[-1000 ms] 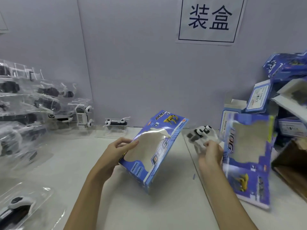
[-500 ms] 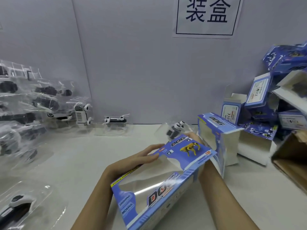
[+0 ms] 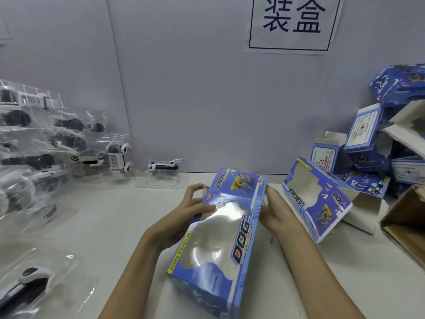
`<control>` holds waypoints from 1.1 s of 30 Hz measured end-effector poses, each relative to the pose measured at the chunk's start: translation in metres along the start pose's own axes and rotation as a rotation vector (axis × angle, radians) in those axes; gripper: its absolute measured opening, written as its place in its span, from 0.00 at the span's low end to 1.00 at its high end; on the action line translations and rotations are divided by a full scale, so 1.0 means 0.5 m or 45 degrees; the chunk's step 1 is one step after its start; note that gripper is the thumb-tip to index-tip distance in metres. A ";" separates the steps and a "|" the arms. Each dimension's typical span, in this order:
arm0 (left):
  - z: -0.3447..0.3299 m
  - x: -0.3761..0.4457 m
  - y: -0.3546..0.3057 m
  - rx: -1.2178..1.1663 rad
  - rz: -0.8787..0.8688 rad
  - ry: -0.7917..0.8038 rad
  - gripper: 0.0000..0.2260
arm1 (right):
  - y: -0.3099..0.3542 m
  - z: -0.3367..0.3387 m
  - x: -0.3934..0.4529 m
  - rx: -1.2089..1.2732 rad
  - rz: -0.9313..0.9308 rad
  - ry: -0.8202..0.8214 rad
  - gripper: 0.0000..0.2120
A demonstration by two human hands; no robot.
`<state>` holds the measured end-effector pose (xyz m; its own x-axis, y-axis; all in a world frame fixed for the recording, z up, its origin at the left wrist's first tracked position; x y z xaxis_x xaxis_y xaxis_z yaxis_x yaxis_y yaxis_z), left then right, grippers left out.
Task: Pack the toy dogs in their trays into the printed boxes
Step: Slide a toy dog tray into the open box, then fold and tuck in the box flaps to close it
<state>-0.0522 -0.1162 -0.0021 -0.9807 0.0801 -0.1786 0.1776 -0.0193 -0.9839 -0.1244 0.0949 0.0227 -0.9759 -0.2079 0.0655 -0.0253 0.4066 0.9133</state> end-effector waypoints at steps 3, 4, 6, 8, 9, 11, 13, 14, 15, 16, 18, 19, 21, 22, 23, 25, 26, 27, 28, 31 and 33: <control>0.021 0.004 -0.003 -0.096 -0.041 -0.155 0.33 | -0.004 0.002 0.004 -0.131 0.004 0.141 0.19; 0.024 0.012 -0.007 -0.098 -0.047 -0.185 0.33 | -0.007 0.004 0.012 -0.146 0.037 0.115 0.20; 0.025 0.030 -0.007 -0.061 -0.060 -0.183 0.32 | -0.009 0.003 0.015 -0.135 0.088 0.067 0.24; 0.023 0.037 0.009 -0.025 -0.006 -0.148 0.31 | -0.012 0.003 0.019 -0.108 0.120 0.016 0.28; 0.021 0.039 0.017 -0.011 0.015 -0.134 0.31 | -0.016 0.007 0.018 -0.097 0.108 -0.018 0.28; 0.022 0.046 0.018 0.011 0.004 -0.172 0.33 | -0.013 0.007 0.013 -0.058 0.093 -0.050 0.23; 0.023 0.048 0.006 0.043 -0.016 -0.228 0.36 | -0.012 -0.007 0.003 -0.021 0.049 0.045 0.14; 0.022 0.047 -0.002 0.059 -0.024 -0.217 0.36 | -0.013 -0.010 0.002 -0.025 0.027 0.084 0.14; 0.022 0.047 -0.008 0.081 -0.040 -0.215 0.36 | -0.014 -0.013 0.002 -0.034 0.024 0.099 0.14; 0.022 0.045 -0.010 0.093 -0.051 -0.216 0.36 | -0.015 -0.015 0.002 -0.039 0.034 0.100 0.15; 0.028 0.042 -0.007 0.054 -0.068 -0.225 0.33 | -0.019 -0.016 0.001 -0.097 0.040 0.104 0.22; 0.029 0.040 -0.006 0.032 -0.073 -0.218 0.31 | -0.020 -0.014 0.002 -0.135 0.048 0.117 0.24; 0.029 0.038 -0.008 -0.017 -0.074 -0.211 0.31 | -0.020 -0.011 0.003 -0.164 0.062 0.184 0.24; 0.029 0.036 -0.012 -0.033 -0.074 -0.218 0.32 | -0.020 -0.011 0.004 -0.162 0.070 0.220 0.22; 0.028 0.036 -0.017 -0.036 -0.075 -0.223 0.33 | -0.018 -0.011 0.002 -0.159 0.079 0.249 0.21; 0.027 0.035 -0.021 -0.043 -0.068 -0.233 0.33 | -0.017 -0.013 -0.001 -0.161 0.097 0.287 0.21; 0.026 0.035 -0.022 -0.046 -0.068 -0.243 0.32 | -0.018 -0.013 -0.001 -0.146 0.098 0.301 0.22; 0.026 0.033 -0.021 -0.038 -0.070 -0.255 0.30 | -0.018 -0.015 -0.004 -0.130 0.096 0.315 0.22; 0.027 0.032 -0.020 -0.022 -0.073 -0.267 0.27 | -0.018 -0.015 -0.004 -0.120 0.092 0.326 0.22; 0.026 0.034 -0.031 0.085 -0.045 -0.285 0.24 | -0.020 -0.018 -0.009 -0.107 0.043 0.369 0.22; 0.023 0.036 -0.038 0.060 0.023 -0.281 0.26 | -0.022 -0.020 -0.011 -0.092 0.035 0.387 0.20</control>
<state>-0.0739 -0.1260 0.0135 -0.9725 -0.1405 -0.1855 0.1961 -0.0657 -0.9784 -0.1165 0.0829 0.0163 -0.8663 -0.4585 0.1981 0.0267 0.3536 0.9350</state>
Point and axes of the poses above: each hand's wrist, its own x-axis towards the middle knuckle, its own z-axis out of the back of the hand, y = z × x, the point moved 4 cm from there along x, towards the middle knuckle, and after that the axes turned 15 degrees about z, right-handed, at the moved point
